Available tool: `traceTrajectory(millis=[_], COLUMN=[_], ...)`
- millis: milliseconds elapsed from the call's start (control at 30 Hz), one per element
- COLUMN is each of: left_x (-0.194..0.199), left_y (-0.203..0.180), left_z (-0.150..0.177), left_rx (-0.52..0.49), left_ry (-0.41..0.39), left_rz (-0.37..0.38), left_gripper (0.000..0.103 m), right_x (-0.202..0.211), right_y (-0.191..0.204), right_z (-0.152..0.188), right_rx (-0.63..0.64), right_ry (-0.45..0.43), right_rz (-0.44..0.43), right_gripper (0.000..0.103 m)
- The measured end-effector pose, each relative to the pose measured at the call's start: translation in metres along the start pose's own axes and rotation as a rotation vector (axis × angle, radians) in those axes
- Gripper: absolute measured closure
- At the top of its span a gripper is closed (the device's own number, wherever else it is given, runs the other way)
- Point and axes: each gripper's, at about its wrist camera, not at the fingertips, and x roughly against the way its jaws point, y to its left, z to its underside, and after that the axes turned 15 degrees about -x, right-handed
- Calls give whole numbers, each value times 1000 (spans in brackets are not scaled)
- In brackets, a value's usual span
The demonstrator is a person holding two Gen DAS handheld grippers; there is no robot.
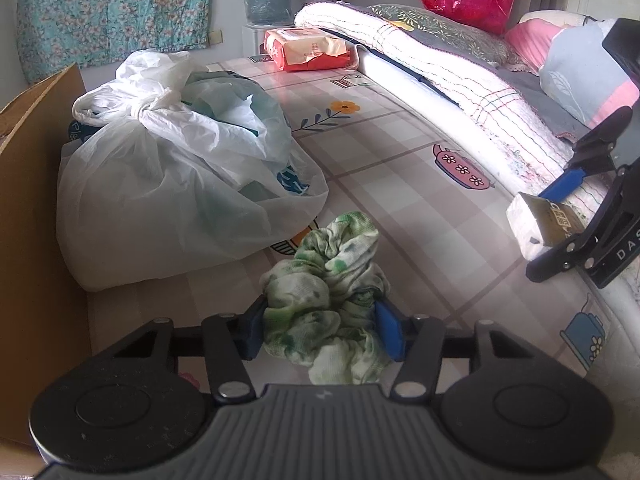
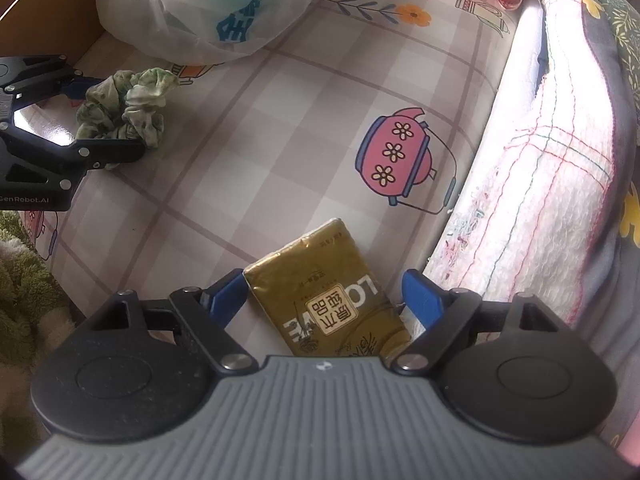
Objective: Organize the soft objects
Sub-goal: 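Grasp the gold LOTTE package with the right tool while the left tool grasps the green scrunchie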
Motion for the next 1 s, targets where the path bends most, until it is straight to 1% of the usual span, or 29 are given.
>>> traceTrajectory(millis=[33, 100, 200, 267, 333, 433, 533, 567, 600, 667, 767, 833, 867, 933, 967, 1000], left_x=[0, 1, 1, 1, 2, 2, 1, 1, 1, 1, 2, 2, 2, 4, 5, 6], left_y=[1, 3, 11, 15, 19, 19, 18, 19, 19, 19, 18, 18, 18, 19, 20, 20], left_z=[0, -1, 0, 1, 3, 3, 3, 3, 3, 4, 4, 4, 3, 2, 1, 1], left_rx=[1, 13, 48, 67, 82, 80, 71, 72, 74, 75, 78, 81, 84, 98, 108, 113], left_ry=[1, 4, 11, 13, 11, 10, 9, 8, 7, 4, 3, 7, 12, 19, 19, 16], left_rz=[-7, -16, -33, -47, -52, -59, -61, -59, -59, -62, -68, -70, -67, -52, -44, -36], left_gripper=[55, 61, 64, 65, 66, 66, 66, 66, 66, 66, 66, 68, 68, 71, 72, 72], right_x=[-2, -2, 2, 3, 2, -2, -7, -8, -8, -9, -11, -11, -11, -9, -8, -7], right_y=[-1, -3, 1, 4, 7, 13, 21, 24, 25, 29, 31, 30, 29, 29, 29, 26], right_z=[1, 3, 3, 1, -4, -16, -25, -26, -27, -25, -19, -15, -12, -9, -9, -9], right_rx=[-13, -35, -57, -71, -91, -132, -158, -159, -159, -141, -122, -123, -129, -144, -153, -171], right_ry=[2, -8, -44, -66, -83, -124, -154, -156, -151, -141, -144, -159, -166, -185, -193, -201], right_rz=[-5, -25, -30, -24, -36, -53, -66, -75, -83, -88, -81, -76, -74, -55, -46, -49], right_gripper=[22, 30, 41, 42, 42, 42, 40, 38, 32, 23, 22, 22, 23, 35, 44, 46])
